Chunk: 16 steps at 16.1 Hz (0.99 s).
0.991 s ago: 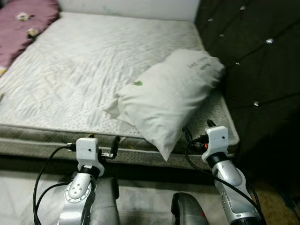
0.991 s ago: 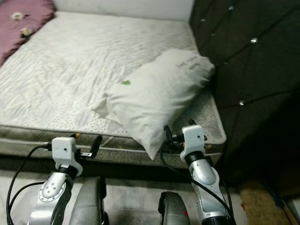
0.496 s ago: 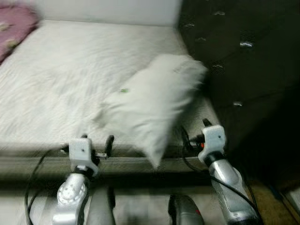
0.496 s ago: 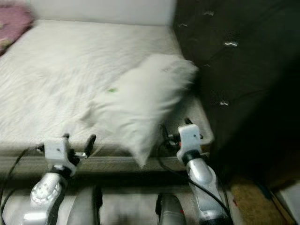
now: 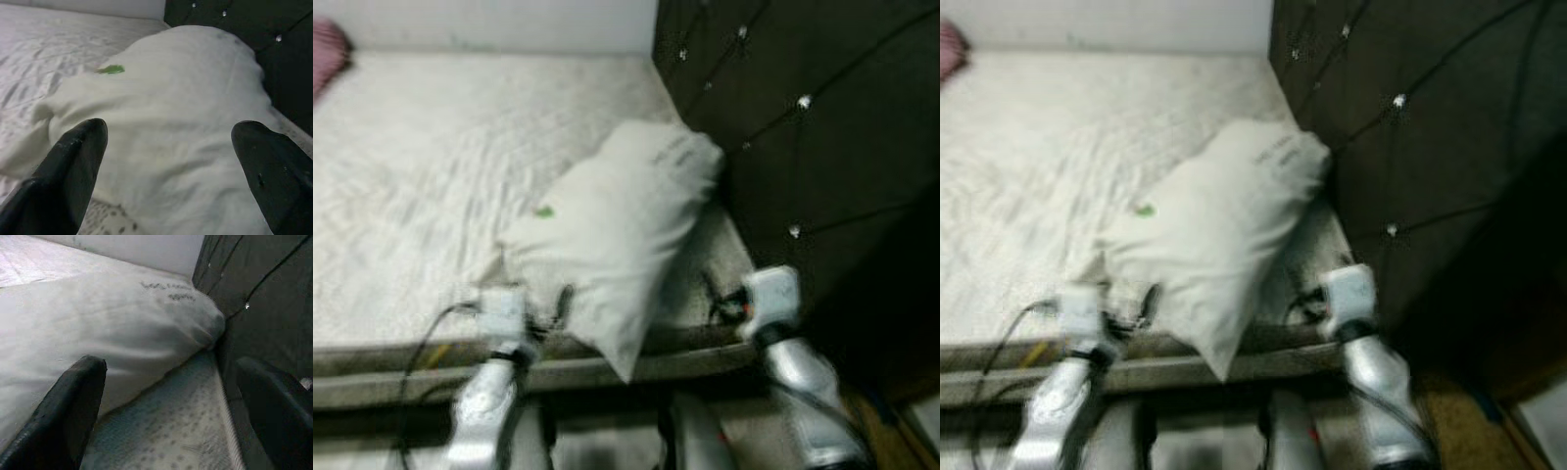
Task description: Clean up the room
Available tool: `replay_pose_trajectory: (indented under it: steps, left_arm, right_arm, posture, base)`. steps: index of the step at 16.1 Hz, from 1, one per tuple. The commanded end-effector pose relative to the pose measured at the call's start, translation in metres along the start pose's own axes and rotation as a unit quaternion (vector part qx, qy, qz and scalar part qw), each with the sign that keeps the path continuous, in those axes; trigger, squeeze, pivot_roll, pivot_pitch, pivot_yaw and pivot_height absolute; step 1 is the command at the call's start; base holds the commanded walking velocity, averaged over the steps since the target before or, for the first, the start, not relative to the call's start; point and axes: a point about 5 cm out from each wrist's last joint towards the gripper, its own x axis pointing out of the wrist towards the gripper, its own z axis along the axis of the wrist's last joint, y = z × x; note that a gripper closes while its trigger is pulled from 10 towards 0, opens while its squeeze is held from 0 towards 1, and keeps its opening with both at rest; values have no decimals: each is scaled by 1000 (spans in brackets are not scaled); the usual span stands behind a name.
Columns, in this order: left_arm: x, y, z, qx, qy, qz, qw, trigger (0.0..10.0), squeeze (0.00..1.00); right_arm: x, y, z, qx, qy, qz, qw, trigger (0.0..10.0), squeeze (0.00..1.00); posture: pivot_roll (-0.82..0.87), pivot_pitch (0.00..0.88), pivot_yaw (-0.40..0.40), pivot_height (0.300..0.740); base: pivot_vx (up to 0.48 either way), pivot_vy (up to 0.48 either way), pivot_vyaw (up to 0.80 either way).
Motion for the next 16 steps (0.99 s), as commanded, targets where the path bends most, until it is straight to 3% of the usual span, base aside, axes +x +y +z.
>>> replay_pose_trajectory:
  steps: [1,8,13,16]
  left_arm:
    - [-3,13,1,10,1,19,1000,10000,0]
    - [-1,15,-1,10,7,29,1000,10000,0]
    - [0,14,0,10,0,17,1000,10000,0]
    - [-1,13,1,9,-1,13,1000,10000,0]
  right_arm:
    - [6,12,8,5,-19,26,999,10000,0]
    - [8,14,9,1,-21,40,999,10000,0]
    - [7,14,8,4,-20,33,999,10000,0]
    - [7,14,7,3,-19,35,999,10000,0]
  posture:
    - [-19,0,-45,607]
    - [-15,0,-47,607]
    - [-17,0,-43,607]
    - [-17,0,-43,607]
  base:
    - [311,0,0]
    - [0,0,759]
    - [0,0,0]
    - [285,0,0]
